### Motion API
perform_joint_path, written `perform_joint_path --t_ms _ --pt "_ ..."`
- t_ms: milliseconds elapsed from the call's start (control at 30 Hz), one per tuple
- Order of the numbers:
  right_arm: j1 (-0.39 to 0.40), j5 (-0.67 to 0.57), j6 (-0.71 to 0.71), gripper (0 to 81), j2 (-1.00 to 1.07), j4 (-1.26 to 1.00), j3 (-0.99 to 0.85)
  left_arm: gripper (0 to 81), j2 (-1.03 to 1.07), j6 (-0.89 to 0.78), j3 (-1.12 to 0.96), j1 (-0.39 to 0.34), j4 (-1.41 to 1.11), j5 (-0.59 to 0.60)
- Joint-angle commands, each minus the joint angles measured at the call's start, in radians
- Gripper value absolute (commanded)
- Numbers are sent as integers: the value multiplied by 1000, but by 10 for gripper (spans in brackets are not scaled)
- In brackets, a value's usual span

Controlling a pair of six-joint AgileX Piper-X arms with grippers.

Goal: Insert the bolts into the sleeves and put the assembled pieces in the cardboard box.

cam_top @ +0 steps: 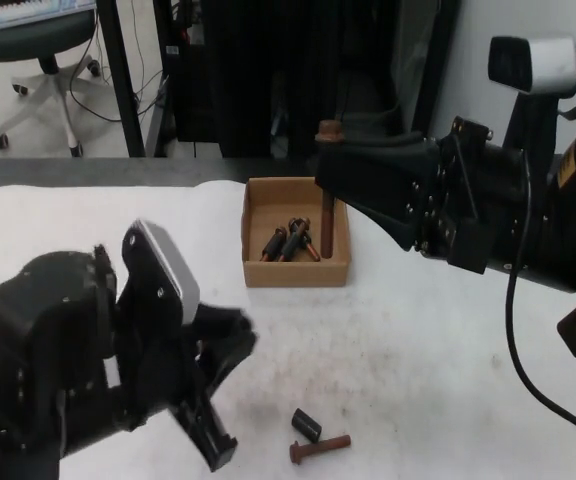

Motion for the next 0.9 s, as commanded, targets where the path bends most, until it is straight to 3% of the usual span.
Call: perform_joint_path --t_ms 0,200,467,867 --pt "-2 13 -9 8 -16 -9 -1 2 44 -34 -49 18 146 -81" --pt "-2 15 -9 8 -16 -9 -1 2 231 -103 -245 25 555 -78" --pt "-2 15 -1 8 -16 -9 -1 2 438 -96 -528 25 852 11" --pt "-2 7 -1 8 -16 -9 -1 25 604 -17 -679 25 874 -55"
